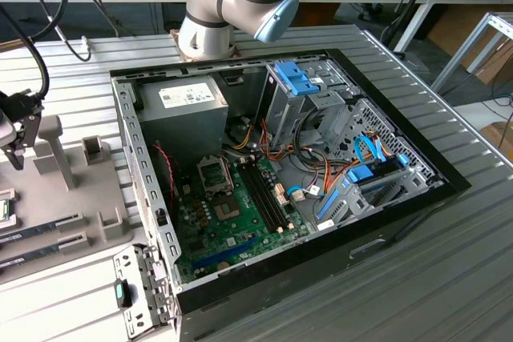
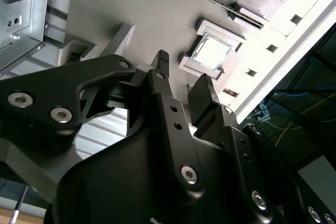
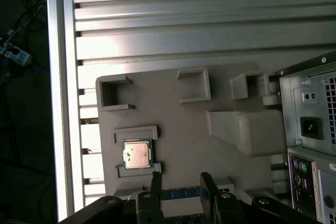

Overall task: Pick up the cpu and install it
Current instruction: 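Pick up the cpu and move it towards the insertion slot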

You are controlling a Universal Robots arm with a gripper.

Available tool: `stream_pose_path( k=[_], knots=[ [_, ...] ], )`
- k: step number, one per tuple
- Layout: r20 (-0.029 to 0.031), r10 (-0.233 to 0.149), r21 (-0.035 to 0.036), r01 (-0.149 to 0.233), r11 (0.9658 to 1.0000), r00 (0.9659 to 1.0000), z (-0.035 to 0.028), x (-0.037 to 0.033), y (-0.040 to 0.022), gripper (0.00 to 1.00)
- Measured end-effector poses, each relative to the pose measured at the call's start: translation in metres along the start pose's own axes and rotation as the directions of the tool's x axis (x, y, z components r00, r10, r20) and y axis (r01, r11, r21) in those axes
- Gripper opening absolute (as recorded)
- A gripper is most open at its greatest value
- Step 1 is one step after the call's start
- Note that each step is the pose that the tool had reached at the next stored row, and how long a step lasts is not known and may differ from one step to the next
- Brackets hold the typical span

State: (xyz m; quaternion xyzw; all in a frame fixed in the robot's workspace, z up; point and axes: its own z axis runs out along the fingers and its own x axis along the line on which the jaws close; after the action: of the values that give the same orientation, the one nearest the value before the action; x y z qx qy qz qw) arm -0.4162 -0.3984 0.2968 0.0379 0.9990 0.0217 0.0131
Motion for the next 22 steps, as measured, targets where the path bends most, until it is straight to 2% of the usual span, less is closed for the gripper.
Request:
stream_pose_path(
  k=[22],
  knots=[
    [-0.0001,0.0,0.0001,0.0,1.0,1.0,0.0093,0.0002,-0.0004,0.42]
  ],
)
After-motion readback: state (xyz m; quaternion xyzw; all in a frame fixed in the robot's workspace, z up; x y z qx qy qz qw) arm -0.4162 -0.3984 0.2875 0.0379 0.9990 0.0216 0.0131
